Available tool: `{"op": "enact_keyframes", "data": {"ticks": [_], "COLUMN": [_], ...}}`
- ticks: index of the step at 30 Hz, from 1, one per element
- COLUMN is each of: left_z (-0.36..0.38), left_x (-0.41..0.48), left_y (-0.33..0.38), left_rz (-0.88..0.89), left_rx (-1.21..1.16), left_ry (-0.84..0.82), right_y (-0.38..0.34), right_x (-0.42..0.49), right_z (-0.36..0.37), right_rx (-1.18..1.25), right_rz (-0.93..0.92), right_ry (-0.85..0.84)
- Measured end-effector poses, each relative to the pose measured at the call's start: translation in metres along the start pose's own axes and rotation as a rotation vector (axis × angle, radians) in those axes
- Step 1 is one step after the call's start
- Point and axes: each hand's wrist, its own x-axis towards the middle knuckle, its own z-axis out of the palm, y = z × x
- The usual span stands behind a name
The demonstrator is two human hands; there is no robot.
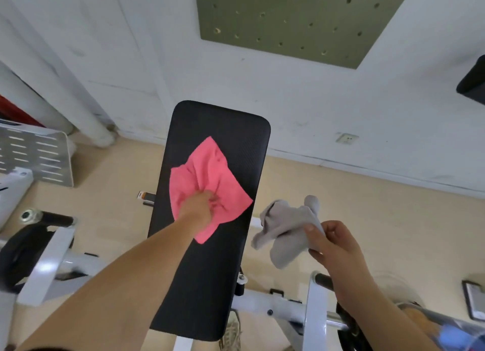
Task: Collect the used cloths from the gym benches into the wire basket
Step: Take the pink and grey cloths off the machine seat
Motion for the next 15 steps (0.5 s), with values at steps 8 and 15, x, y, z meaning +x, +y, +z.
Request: {"op": "enact_keyframes", "data": {"ticks": [8, 15], "left_z": [0.067, 0.092], "left_x": [-0.164, -0.302], "left_y": [0.015, 0.099], "left_rz": [0.112, 0.289], "left_rx": [-0.236, -0.588], "left_ry": [-0.125, -0.239], "right_y": [0.017, 0.052], "right_x": [-0.053, -0.130], "right_z": [-0.051, -0.153], "right_rx": [0.045, 0.120], "right_rz": [-0.043, -0.069], "right_ry": [0.041, 0.171]}}
